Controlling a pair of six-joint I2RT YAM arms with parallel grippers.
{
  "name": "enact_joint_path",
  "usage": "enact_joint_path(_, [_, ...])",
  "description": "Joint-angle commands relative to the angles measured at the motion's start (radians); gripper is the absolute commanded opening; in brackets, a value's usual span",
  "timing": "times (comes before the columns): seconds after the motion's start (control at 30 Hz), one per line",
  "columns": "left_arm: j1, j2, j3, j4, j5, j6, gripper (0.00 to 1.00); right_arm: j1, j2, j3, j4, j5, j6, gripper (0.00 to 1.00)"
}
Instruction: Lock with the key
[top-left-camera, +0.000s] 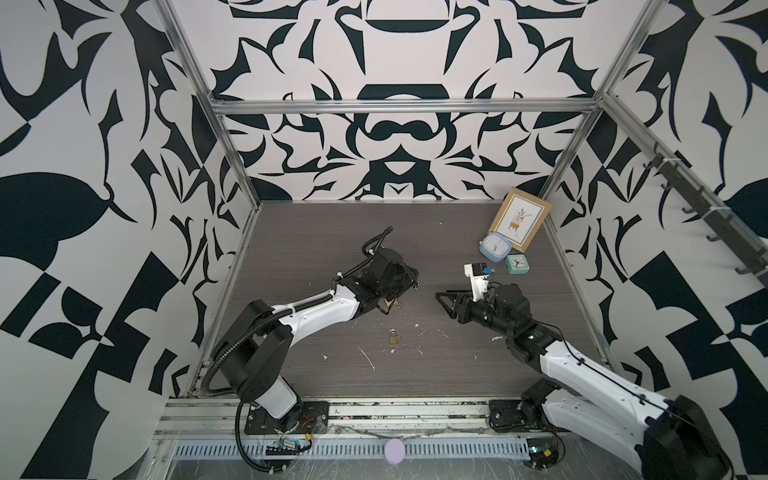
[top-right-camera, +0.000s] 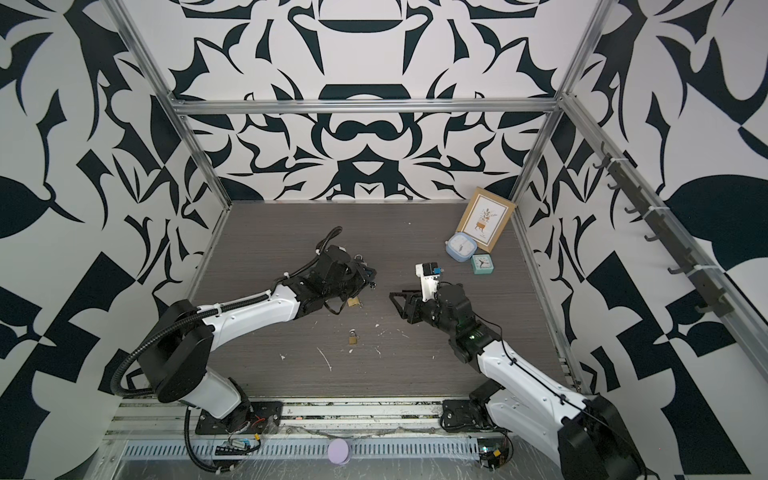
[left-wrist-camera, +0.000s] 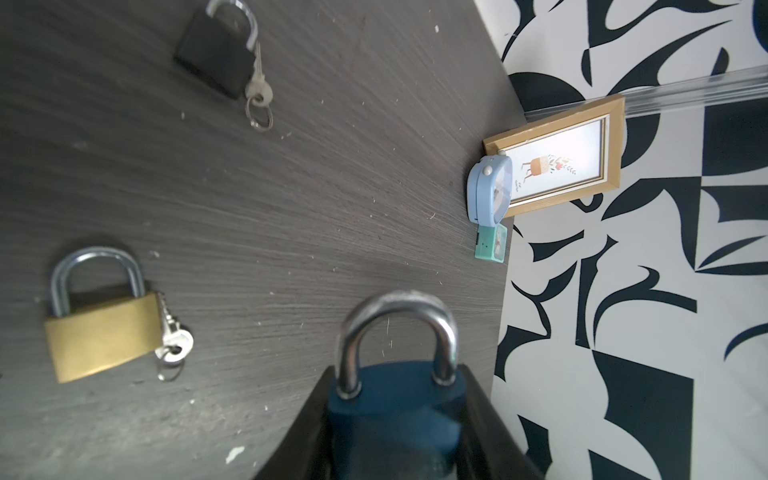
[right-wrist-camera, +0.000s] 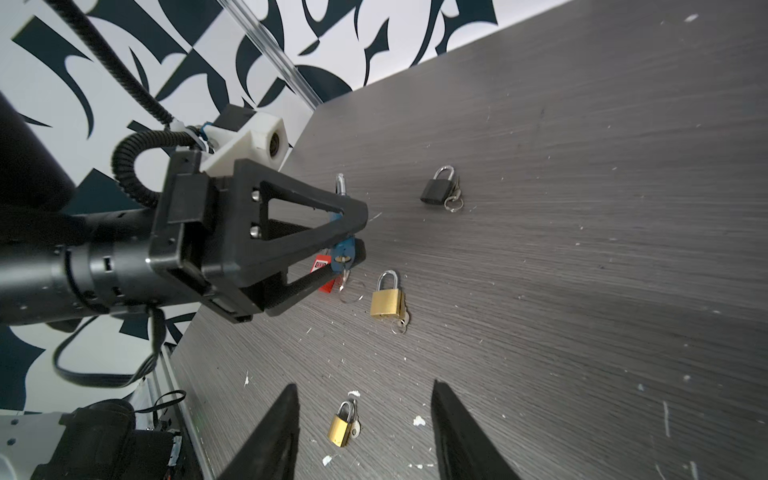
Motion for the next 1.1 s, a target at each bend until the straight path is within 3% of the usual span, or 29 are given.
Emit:
enact_joint_path(0.0, [0.008,0.024,0.043,0.013,0.057,-0.111,0.00,0.024,0.065,0.075,0.127,-0.001,0.031,0.52])
enact_joint_path(0.23, [0.016,0.025,0.044,0.014,0.062,-0.113,0.00,0.038,0.176,0.102,0.185,-0.006,0.049,0.48])
enact_joint_path(0.63, [0.020,0.020,0.040,0.018,0.065,-0.112,0.00,0.039,0.306,0.124,0.285,-0.031,0.092,0.33])
enact_joint_path(1.07, [0.020,0.021,0.040,0.017,0.070,-0.116,0.00,0.045,0.377,0.143,0.317,-0.056,0.111,0.32])
